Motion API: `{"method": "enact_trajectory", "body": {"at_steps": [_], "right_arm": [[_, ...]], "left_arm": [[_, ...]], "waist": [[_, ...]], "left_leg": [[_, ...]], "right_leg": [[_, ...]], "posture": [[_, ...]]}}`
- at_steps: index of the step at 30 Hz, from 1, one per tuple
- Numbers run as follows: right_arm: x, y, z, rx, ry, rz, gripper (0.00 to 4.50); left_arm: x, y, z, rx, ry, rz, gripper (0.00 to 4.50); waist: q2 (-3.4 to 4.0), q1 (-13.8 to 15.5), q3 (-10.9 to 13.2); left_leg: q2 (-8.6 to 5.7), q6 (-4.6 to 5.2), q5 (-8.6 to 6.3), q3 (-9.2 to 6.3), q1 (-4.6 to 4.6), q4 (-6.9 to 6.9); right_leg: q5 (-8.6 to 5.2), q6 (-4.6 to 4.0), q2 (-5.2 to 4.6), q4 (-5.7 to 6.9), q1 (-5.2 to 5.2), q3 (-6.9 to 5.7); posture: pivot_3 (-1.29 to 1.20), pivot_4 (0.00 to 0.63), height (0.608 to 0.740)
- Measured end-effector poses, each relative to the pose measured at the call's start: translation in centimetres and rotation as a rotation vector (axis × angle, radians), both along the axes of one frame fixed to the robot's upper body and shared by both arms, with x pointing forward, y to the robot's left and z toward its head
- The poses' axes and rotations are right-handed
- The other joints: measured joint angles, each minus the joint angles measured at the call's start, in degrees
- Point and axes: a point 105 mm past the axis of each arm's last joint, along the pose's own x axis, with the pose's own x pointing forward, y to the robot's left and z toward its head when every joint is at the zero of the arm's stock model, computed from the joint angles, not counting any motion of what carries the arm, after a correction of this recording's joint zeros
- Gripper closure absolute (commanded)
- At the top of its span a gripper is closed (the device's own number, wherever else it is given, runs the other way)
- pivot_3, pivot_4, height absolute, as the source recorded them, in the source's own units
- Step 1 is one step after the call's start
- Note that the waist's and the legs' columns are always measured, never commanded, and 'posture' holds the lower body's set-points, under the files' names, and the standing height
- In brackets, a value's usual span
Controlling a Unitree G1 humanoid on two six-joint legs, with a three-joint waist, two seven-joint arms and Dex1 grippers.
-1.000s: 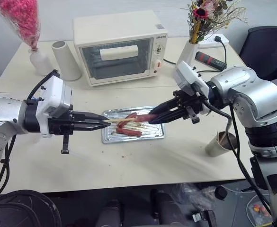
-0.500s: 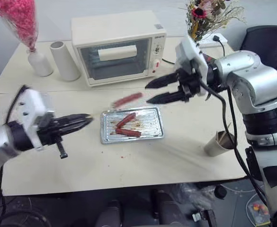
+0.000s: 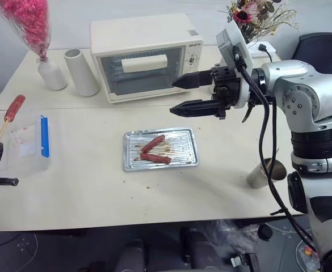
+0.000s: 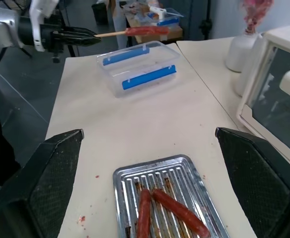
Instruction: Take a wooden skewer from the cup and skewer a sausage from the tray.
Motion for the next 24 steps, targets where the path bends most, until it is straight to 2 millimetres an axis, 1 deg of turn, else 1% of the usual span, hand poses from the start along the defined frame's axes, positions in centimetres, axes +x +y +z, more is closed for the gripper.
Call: {"method": "enact_trajectory", "body": {"at_steps": [5, 9, 11, 12, 13, 15, 17, 20, 22, 24], "right_arm": [[-0.8, 0.4, 0.4, 0.008, -0.016, 0.043, 0.02], [-1.2, 0.6, 0.6, 0.006, -0.030, 0.062, 0.02], [-1.3, 0.6, 0.6, 0.007, -0.032, 0.066, 0.00], [-1.3, 0.6, 0.6, 0.007, -0.032, 0.065, 0.00], [-1.3, 0.5, 0.6, 0.007, -0.034, 0.065, 0.00], [-1.3, 0.5, 0.6, 0.007, -0.039, 0.066, 0.00], [-1.1, 0.3, 0.7, 0.005, -0.053, 0.056, 0.00], [-0.5, -0.5, 0.5, -0.007, -0.064, 0.030, 0.00], [0.1, -1.6, 0.3, -0.023, -0.067, 0.007, 0.00], [0.6, -2.5, 0.2, -0.037, -0.078, 0.002, 0.00]], "left_arm": [[1.0, 2.2, -2.1, -0.080, 0.040, 0.074, 4.50], [2.8, 3.3, -3.6, -0.081, 0.076, 0.104, 4.50], [3.6, 3.6, -4.2, -0.085, 0.090, 0.111, 3.93], [3.9, 3.7, -4.4, -0.083, 0.098, 0.112, 3.79], [4.1, 3.8, -4.3, -0.088, 0.092, 0.113, 3.45], [4.2, 3.9, -3.7, -0.075, 0.077, 0.110, 2.88], [3.8, 4.0, -3.2, -0.057, 0.070, 0.111, 2.23], [1.7, 4.1, -1.8, -0.037, 0.072, 0.109, 1.40], [0.2, 3.6, -0.1, -0.033, 0.053, 0.069, 1.40], [-1.2, 2.8, 2.1, -0.012, 0.018, 0.015, 1.40]], "waist": [[-0.04, -0.01, -0.02], [-0.05, -0.01, -0.03], [-0.07, 0.00, -0.04], [-0.10, -0.11, -0.06], [-0.11, -0.21, -0.06], [-0.12, -0.35, -0.07], [-0.12, -0.44, -0.07], [-0.18, -0.75, -0.10], [-0.23, -0.75, -0.12], [-0.23, -0.66, -0.12]], "left_leg": [[0.03, -0.03, -0.02, -0.03, 0.00, -0.01], [0.00, -0.04, -0.03, -0.04, -0.01, -0.02], [-0.02, -0.03, -0.03, -0.04, -0.02, -0.03], [-0.01, -0.04, -0.04, -0.05, -0.03, -0.04], [-0.01, -0.04, -0.05, -0.04, -0.03, -0.06], [0.02, -0.05, -0.06, -0.04, -0.03, -0.13], [0.01, -0.05, -0.06, -0.03, -0.03, -0.25], [-0.02, -0.05, -0.07, -0.01, -0.04, -0.48], [-0.04, -0.05, -0.07, -0.02, -0.05, -0.59], [-0.07, -0.04, -0.07, -0.02, -0.04, -0.67]], "right_leg": [[0.00, 0.00, -0.28, -0.01, 0.00, -0.03], [0.00, 0.00, -0.41, -0.01, -0.01, -0.10], [0.00, 0.00, -0.44, -0.02, -0.01, -0.11], [0.00, 0.00, -0.45, -0.01, -0.02, -0.11], [0.00, 0.00, -0.45, 0.00, -0.02, -0.10], [0.00, 0.00, -0.47, 0.01, -0.03, -0.10], [0.00, 0.00, -0.52, 0.01, -0.05, -0.17], [-0.02, -0.03, -0.77, -0.10, -0.10, -0.22], [-0.02, -0.04, -0.80, -0.22, -0.10, -0.24], [-0.02, -0.04, -0.81, -0.30, -0.09, -0.33]], "posture": [[0.00, 0.150, 0.740], [0.00, 0.150, 0.740], [0.00, 0.150, 0.740], [0.00, 0.150, 0.740], [0.00, 0.150, 0.740], [0.00, 0.150, 0.740], [0.00, 0.150, 0.740], [0.00, 0.150, 0.740], [0.00, 0.150, 0.740], [0.00, 0.150, 0.740]]}}
